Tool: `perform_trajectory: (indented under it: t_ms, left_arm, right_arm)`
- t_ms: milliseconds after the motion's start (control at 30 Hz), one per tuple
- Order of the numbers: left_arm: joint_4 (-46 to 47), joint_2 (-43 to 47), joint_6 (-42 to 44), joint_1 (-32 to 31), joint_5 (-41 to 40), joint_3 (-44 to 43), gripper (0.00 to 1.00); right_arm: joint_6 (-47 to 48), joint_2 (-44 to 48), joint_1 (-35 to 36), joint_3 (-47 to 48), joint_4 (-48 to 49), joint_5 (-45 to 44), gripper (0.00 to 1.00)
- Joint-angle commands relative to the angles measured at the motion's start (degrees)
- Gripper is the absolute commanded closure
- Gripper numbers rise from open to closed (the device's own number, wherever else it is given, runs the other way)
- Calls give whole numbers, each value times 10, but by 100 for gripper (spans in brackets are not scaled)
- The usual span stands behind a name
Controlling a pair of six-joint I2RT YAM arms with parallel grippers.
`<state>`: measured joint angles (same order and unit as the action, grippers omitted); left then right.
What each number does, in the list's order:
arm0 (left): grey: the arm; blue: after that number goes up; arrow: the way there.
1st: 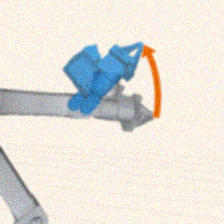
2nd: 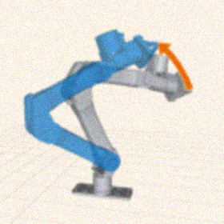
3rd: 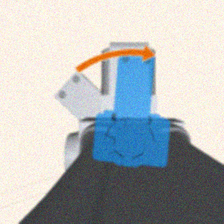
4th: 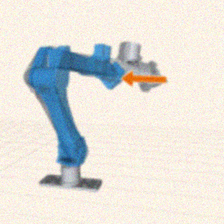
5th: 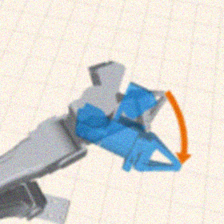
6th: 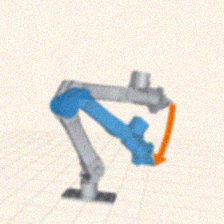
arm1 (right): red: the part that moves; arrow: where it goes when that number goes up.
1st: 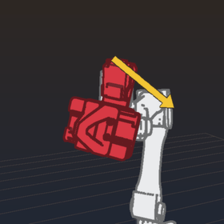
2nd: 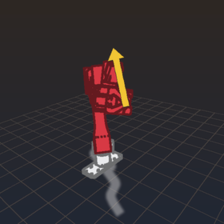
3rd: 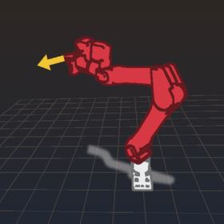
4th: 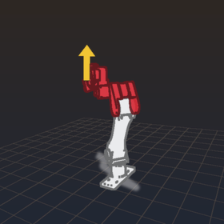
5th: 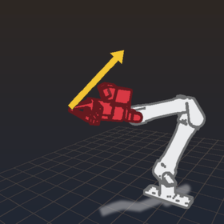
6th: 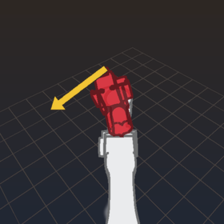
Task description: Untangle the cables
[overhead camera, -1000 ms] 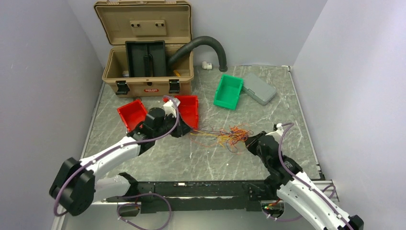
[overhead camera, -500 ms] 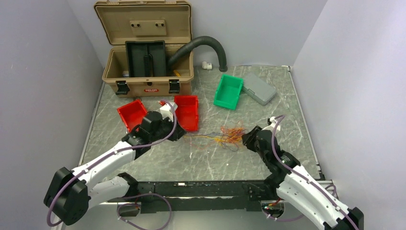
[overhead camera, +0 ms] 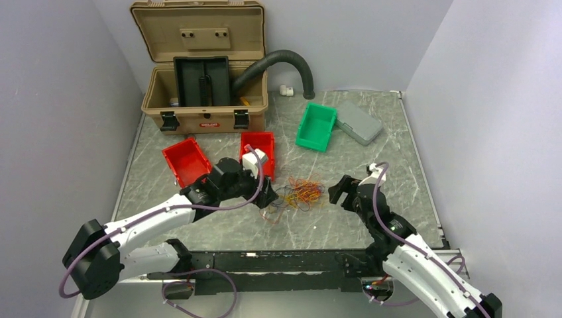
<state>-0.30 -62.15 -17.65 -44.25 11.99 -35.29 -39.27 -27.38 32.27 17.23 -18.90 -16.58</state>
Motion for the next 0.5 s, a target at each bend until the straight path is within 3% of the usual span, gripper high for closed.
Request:
perform_trajectory:
  t_ms: [0, 233, 333, 467]
  left_arm:
    - [15, -33, 33, -22, -9, -50, 15]
    - [16, -140, 20, -48, -23, -94, 17]
    - [16, -187, 17, -51, -7, -115, 17]
    - [22, -243, 18, -59, 18, -150, 18]
  right_arm:
    - [-8, -32, -2, 41, -25, -52, 13]
    - [-6, -35, -1, 29, -1, 0, 15]
    - [14, -37, -1, 23, 21, 59, 15]
    - [12, -72, -1, 18, 36, 66, 15]
